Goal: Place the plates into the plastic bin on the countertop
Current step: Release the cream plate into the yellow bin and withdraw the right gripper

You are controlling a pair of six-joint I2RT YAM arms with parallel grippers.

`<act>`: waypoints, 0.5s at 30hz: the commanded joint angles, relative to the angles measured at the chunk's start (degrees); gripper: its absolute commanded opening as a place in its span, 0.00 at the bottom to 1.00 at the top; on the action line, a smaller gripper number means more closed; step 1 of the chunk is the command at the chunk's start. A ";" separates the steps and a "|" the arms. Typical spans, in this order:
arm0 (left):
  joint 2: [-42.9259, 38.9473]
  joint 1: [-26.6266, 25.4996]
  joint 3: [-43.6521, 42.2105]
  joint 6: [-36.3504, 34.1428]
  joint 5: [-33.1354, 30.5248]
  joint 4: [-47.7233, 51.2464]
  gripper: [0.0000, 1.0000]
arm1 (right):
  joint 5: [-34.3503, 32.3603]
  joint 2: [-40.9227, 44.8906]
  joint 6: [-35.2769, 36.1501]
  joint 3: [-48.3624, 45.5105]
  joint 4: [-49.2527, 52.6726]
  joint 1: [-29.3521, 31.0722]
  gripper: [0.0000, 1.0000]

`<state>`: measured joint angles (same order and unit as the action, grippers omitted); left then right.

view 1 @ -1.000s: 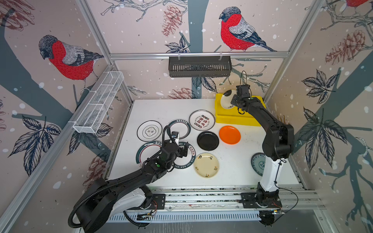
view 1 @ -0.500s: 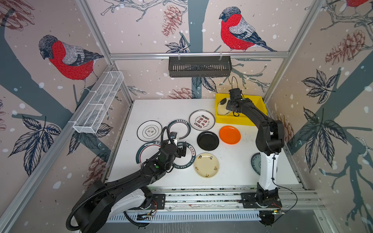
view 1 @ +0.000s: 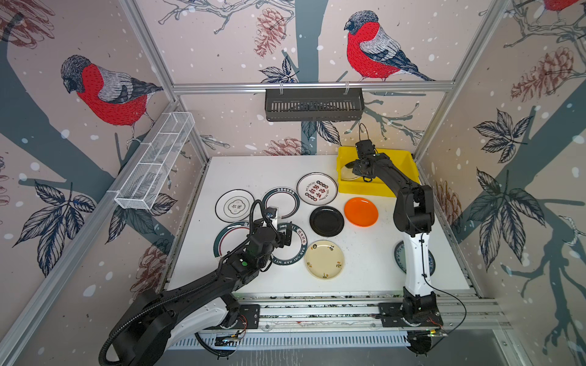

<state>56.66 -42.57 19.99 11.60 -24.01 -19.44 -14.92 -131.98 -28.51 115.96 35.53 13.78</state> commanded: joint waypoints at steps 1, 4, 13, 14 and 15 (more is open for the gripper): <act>-0.41 -0.06 -0.11 -0.26 0.01 -2.07 0.98 | -0.17 1.38 0.51 -0.66 0.25 -0.04 0.57; -0.67 -0.06 -0.04 -0.27 0.19 -1.91 0.98 | -1.39 4.64 1.03 -2.94 -1.08 0.04 0.66; -0.55 -0.06 0.55 0.43 3.62 -2.53 0.98 | -6.63 22.23 1.93 -20.07 -6.67 -0.07 0.96; -0.42 -0.06 0.71 0.54 4.11 -2.53 0.98 | -6.93 25.16 1.82 -23.67 -7.70 -0.08 0.97; -0.33 -0.06 0.69 0.83 4.43 -2.62 0.98 | -7.21 27.50 1.50 -26.76 -8.69 -0.17 0.97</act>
<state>56.16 -42.57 20.16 11.66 -21.41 -19.46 -19.70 -109.01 -26.85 94.11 29.78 13.78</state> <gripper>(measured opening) 0.981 0.974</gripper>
